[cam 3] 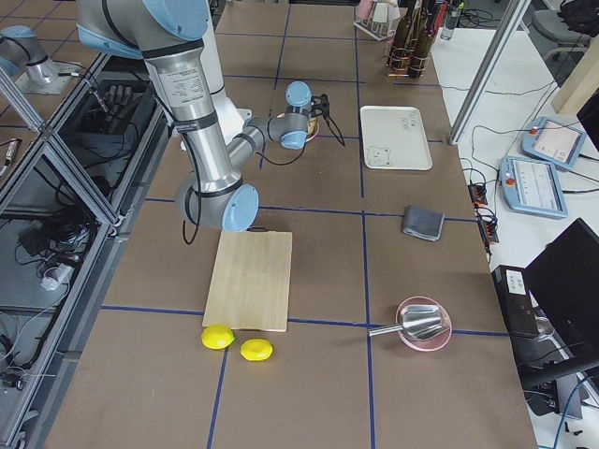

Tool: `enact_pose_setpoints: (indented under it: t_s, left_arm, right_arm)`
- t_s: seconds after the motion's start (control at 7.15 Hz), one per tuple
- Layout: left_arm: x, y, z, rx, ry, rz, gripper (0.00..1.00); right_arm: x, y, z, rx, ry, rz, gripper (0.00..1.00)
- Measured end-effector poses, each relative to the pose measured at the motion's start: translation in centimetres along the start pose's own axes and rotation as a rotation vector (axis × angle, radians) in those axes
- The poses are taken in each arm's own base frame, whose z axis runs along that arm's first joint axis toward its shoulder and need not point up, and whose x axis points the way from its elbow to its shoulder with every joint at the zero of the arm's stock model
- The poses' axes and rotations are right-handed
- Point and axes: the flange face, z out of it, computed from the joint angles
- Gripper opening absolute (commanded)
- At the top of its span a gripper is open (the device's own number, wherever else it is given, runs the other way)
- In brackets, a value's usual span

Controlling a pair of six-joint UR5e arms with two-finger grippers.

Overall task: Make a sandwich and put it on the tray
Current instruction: 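Lower the bread onto the egg and open the right gripper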

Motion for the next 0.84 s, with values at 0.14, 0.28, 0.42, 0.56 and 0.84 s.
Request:
enact_pose_setpoints:
  t_s: [0.14,0.28,0.42,0.56,0.84]
  left_arm:
    - [0.0,0.0,0.0,0.000,0.000,0.000,1.00]
    - [0.0,0.0,0.0,0.000,0.000,0.001,1.00]
    - [0.0,0.0,0.0,0.000,0.000,0.000,1.00]
    - [0.0,0.0,0.0,0.001,0.000,0.000,1.00]
    - [0.0,0.0,-0.1,0.001,0.000,0.001,1.00]
  right_arm:
    - [-0.4,-0.2,0.5,0.002,0.001,0.002,0.00]
    - [-0.5,-0.3,1.0,0.003,0.006,0.003,0.00]
    - [-0.6,-0.3,1.5,0.006,0.012,0.005,0.18]
    - [-0.5,0.0,1.8,0.007,0.016,0.006,0.99]
    - [-0.1,0.1,2.0,0.014,0.027,0.011,1.00]
